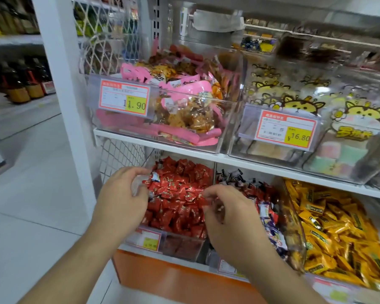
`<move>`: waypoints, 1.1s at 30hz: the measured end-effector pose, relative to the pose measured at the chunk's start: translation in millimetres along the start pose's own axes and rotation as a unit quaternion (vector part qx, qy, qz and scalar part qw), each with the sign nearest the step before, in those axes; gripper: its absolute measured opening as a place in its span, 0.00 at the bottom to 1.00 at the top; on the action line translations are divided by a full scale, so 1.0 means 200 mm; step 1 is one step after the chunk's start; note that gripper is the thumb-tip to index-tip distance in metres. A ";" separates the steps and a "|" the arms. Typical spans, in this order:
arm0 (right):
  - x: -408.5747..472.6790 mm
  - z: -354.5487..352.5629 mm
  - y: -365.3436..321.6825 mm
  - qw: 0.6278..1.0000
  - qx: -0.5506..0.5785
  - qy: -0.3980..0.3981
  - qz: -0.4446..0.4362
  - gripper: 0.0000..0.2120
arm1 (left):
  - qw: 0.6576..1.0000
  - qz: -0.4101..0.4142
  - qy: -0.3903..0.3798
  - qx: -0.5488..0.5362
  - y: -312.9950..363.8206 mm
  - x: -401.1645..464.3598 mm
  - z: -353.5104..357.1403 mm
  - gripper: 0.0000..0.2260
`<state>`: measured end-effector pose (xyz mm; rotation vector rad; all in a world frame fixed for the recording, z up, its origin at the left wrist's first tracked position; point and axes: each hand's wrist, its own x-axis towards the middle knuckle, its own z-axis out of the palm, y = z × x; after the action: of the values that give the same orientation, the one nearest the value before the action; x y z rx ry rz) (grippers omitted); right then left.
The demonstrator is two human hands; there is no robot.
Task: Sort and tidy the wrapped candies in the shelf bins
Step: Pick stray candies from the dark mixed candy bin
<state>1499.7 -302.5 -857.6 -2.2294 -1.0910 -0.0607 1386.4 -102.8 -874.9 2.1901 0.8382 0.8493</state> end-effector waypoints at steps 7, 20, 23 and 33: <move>0.31 0.40 -0.20 0.997 0.012 -0.076 -0.013 0.11 | 0.997 -0.051 -0.007 -0.064 -0.10 0.00 -0.02 0.13; 0.45 0.63 -0.19 0.998 0.000 -0.063 -0.001 0.07 | 0.993 -0.065 0.003 -0.101 -0.14 0.04 -0.03 0.12; 0.40 0.51 -0.23 0.997 0.059 -0.043 0.009 0.05 | 0.994 -0.063 0.007 -0.090 -0.12 0.03 -0.04 0.11; 0.04 0.00 -0.09 0.998 0.044 0.037 0.026 0.08 | 0.995 0.002 -0.061 -0.082 0.15 -0.08 -0.02 0.08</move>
<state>1492.6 -288.5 -845.5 -2.1575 -0.9773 -0.0719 1383.6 -131.5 -857.4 2.0768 0.6799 0.7496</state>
